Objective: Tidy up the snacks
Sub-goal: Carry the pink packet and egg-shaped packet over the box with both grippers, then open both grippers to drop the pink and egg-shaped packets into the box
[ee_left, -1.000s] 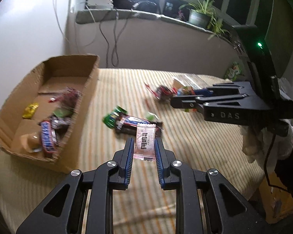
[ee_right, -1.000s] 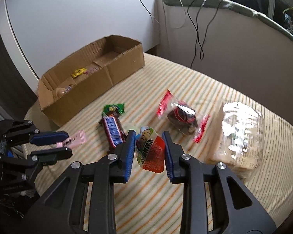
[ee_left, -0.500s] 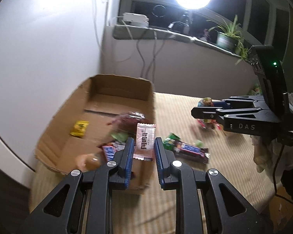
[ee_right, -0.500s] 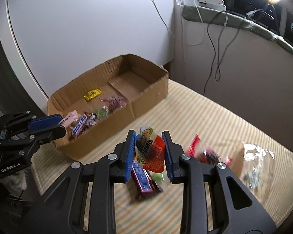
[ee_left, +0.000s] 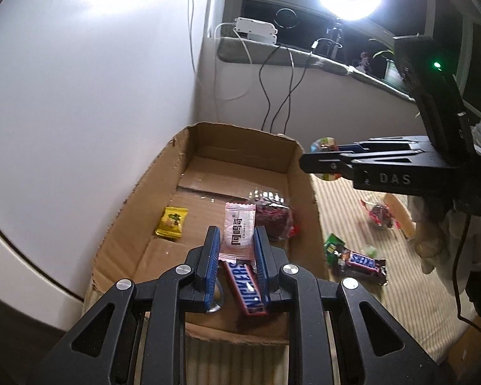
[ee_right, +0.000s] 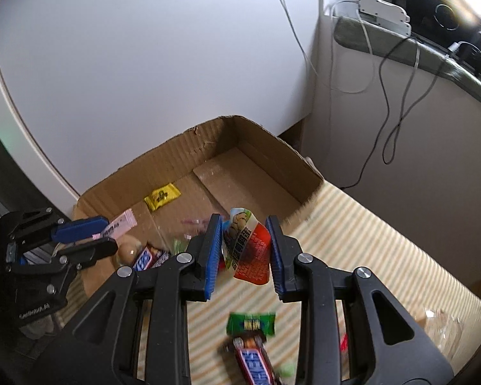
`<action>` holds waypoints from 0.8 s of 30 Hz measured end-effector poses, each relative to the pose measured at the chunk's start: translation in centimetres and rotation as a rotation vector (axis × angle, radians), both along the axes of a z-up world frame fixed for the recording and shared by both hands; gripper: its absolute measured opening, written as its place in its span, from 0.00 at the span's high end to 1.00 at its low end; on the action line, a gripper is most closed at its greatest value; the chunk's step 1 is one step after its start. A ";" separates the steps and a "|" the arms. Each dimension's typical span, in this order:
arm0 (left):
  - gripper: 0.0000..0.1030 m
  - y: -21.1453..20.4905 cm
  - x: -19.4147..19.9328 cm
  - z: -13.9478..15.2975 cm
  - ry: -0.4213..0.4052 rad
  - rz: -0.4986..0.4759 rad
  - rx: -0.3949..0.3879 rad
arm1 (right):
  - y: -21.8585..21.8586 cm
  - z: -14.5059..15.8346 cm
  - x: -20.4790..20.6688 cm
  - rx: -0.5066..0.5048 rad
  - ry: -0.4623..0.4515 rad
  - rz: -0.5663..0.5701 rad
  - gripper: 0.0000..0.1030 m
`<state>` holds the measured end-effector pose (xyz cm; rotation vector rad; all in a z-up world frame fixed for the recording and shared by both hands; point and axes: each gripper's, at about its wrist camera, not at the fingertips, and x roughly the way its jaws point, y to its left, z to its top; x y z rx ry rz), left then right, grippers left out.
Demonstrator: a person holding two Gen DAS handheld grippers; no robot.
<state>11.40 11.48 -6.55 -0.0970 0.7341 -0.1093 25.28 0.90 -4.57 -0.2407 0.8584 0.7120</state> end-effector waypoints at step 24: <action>0.72 0.8 1.7 -0.7 0.024 0.019 -0.005 | 2.0 -2.6 3.0 -0.003 0.042 0.024 0.47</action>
